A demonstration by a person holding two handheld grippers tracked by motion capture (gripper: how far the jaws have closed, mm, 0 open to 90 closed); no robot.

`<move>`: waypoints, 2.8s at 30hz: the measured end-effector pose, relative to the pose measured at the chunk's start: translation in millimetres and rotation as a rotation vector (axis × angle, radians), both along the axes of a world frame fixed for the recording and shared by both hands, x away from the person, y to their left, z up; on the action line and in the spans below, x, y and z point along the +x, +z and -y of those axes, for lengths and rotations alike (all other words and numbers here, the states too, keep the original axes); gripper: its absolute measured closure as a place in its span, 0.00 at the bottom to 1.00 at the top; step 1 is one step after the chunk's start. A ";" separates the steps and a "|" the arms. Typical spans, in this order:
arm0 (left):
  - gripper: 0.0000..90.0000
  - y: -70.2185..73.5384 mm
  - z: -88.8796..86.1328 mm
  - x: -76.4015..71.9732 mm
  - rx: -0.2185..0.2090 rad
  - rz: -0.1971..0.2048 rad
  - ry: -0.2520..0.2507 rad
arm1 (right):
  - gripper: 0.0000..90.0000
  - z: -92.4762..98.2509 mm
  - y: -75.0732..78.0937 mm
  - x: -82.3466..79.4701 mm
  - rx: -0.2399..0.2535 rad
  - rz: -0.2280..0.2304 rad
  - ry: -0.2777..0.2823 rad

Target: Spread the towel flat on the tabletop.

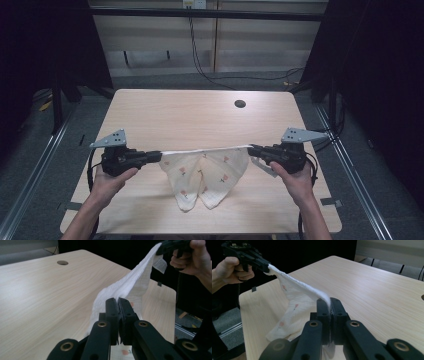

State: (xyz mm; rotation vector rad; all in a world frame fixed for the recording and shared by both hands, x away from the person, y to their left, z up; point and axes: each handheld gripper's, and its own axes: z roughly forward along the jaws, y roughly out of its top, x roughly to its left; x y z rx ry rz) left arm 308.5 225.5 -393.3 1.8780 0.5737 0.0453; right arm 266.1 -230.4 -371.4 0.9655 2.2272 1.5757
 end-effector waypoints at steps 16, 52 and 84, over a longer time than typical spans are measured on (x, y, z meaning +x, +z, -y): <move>0.97 30.2 -3.2 -15.5 -0.022 0.060 0.004 | 0.97 -6.5 30.2 -12.7 0.007 0.056 0.021; 0.98 49.7 0.0 -27.1 0.041 0.122 0.024 | 0.97 -5.7 52.3 -32.1 -0.044 0.077 0.030; 0.96 -53.7 15.6 83.5 0.122 -0.111 0.159 | 0.94 -16.0 -66.4 99.2 -0.156 -0.153 -0.131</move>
